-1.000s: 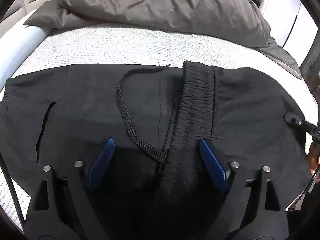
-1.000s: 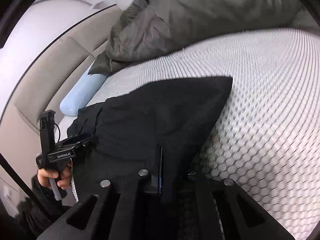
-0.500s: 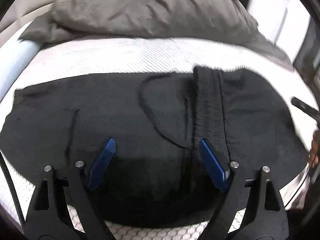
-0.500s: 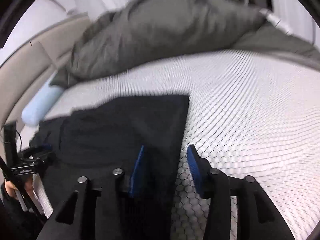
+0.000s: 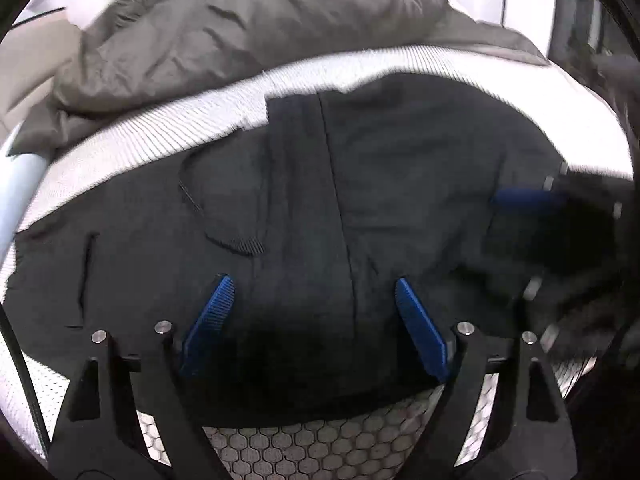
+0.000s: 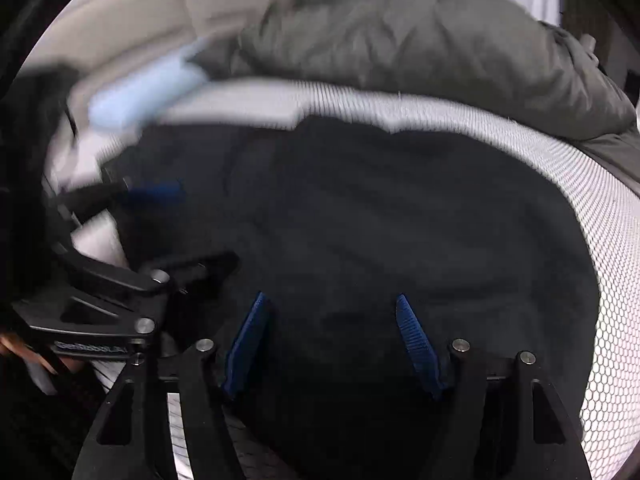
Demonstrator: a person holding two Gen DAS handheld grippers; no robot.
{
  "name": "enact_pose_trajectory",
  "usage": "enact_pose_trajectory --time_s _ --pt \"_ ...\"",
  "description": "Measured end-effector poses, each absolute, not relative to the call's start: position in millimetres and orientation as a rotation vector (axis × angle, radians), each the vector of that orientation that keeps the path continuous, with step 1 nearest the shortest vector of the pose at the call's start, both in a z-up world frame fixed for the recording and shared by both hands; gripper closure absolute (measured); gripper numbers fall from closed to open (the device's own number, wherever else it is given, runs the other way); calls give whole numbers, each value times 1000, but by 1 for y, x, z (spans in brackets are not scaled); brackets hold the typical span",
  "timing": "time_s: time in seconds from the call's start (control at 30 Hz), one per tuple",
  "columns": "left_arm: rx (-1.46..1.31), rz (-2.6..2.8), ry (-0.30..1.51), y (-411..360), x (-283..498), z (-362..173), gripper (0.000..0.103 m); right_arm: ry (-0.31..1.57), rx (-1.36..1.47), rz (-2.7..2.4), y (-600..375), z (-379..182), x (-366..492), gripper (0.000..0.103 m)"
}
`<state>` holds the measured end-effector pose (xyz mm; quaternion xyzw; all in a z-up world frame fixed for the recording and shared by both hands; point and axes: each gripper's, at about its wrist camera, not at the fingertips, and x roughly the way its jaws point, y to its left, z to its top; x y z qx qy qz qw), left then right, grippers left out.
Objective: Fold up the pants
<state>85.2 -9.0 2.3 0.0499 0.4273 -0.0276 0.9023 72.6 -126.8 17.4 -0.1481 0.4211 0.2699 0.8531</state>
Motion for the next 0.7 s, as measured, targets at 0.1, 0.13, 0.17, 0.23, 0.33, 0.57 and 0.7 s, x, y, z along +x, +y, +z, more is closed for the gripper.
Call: enact_pose_trajectory --time_s 0.1,0.13,0.17,0.23,0.33,0.57,0.7 --pt "46 -58 890 9 81 0 10 883 -274 489 -161 24 80 35" --pt "23 -62 892 16 78 0 10 881 -267 452 -173 24 82 35" --pt "8 -66 894 21 76 1 10 880 -261 418 -185 24 84 35" --pt "-9 -74 893 27 71 4 10 865 -230 393 -204 27 84 35" --pt "-42 -87 873 38 61 13 10 829 -219 384 -212 35 76 34" --pt "-63 -50 877 48 46 16 10 818 -274 493 -177 34 60 34" --pt "-35 -75 879 46 42 19 10 836 -340 476 -178 27 66 32"
